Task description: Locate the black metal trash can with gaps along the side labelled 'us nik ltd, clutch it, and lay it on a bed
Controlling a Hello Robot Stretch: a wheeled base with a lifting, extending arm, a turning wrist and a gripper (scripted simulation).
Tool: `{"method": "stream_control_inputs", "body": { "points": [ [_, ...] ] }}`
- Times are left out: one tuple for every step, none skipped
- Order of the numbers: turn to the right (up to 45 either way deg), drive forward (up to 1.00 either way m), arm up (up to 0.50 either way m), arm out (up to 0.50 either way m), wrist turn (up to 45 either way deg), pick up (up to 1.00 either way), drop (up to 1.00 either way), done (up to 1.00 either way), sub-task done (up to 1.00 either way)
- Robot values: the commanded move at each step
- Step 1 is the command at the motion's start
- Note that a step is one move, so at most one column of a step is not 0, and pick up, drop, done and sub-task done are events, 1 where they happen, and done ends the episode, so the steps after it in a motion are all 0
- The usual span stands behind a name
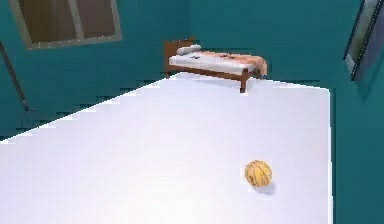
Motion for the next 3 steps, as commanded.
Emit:
{"method": "stream_control_inputs", "body": {
  "points": [
    [0.0,1.0,0.0,0.0,0.0,0.0,0.0,0.0,0.0],
    [0.0,1.0,0.0,0.0,0.0,0.0,0.0,0.0,0.0],
    [0.0,1.0,0.0,0.0,0.0,0.0,0.0,0.0,0.0]
  ]
}}
